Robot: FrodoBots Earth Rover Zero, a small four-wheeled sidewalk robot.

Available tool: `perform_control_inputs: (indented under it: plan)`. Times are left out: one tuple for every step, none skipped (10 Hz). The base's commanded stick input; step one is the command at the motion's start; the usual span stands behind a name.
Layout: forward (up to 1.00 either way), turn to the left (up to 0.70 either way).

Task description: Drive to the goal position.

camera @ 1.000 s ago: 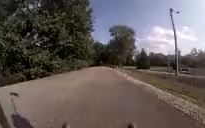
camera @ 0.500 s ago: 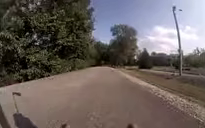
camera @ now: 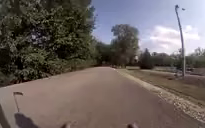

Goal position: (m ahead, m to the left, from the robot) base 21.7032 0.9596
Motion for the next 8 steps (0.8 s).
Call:
perform_control_inputs:
  plan:
    - [0.7,0.0]
    - [0.7,0.0]
    - [0.7,0.0]
    - [0.7,0.0]
    - [0.7,0.0]
    - [0.7,0.0]
    - [0.7,0.0]
    - [0.7,0.0]
